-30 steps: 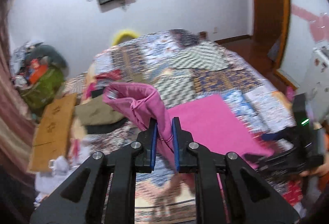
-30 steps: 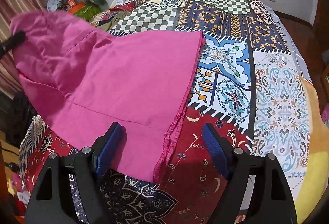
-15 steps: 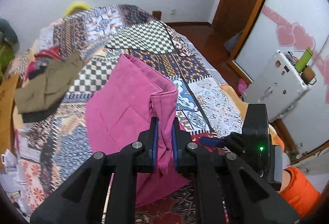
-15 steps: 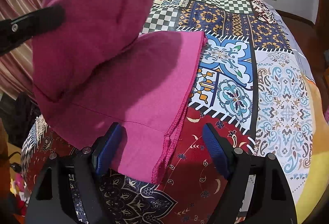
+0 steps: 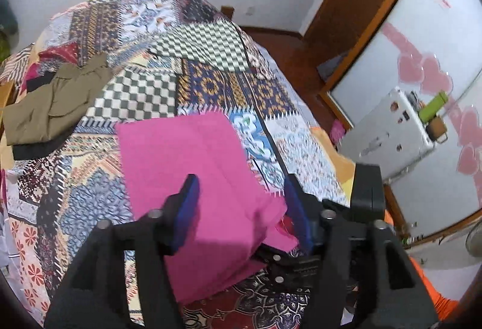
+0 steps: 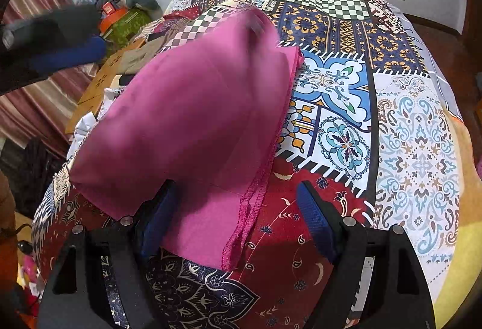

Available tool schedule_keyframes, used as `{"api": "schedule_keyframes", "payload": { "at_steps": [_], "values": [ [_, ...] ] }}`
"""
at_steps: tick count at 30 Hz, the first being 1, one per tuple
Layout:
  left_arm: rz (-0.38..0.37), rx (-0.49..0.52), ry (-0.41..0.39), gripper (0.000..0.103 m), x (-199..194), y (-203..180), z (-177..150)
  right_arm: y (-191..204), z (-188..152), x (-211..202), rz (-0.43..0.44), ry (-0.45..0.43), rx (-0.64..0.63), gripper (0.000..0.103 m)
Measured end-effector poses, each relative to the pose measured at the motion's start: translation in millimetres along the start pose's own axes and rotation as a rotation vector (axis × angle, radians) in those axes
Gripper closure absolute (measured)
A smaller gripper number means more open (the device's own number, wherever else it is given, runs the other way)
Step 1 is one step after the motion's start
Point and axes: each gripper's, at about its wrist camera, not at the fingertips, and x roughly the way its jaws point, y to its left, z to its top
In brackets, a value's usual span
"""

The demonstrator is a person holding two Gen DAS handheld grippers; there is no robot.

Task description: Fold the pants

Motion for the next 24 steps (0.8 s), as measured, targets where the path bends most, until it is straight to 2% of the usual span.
{"api": "schedule_keyframes", "payload": {
  "at_steps": [2, 5, 8, 13, 18, 22, 24],
  "values": [
    [0.037, -0.003, -0.017, 0.036, -2.6, 7.9, 5.6, -0.6, 0.2, 0.1, 0.001, -0.001, 0.001, 0.024],
    [0.145, -0.005, -0.037, 0.032, 2.1, 24.8, 16.0, -0.5, 0.8, 0.2, 0.002, 0.0, 0.001, 0.024],
    [0.266, 0.009, -0.023, 0.029, 18.2, 46.9, 30.4, -0.6, 0.7, 0.2, 0.002, -0.001, 0.001, 0.024],
    [0.398, 0.057, 0.067, 0.027, 64.8, 81.5, 56.2, -0.2, 1.0, 0.1, 0.001, -0.003, 0.001, 0.024],
    [0.435, 0.098, 0.171, 0.025, 118.9, 99.7, 74.5, -0.4, 1.9, -0.7, 0.003, -0.005, 0.002, 0.024],
    [0.496, 0.151, 0.285, 0.02, 169.1, 107.7, 70.6, -0.9, 1.9, -0.9, 0.006, -0.006, 0.005, 0.024],
    [0.535, 0.187, 0.311, 0.013, 182.1, 110.8, 61.4, -1.5, 2.3, -1.2, 0.009, -0.006, 0.009, 0.024]
  ]
}}
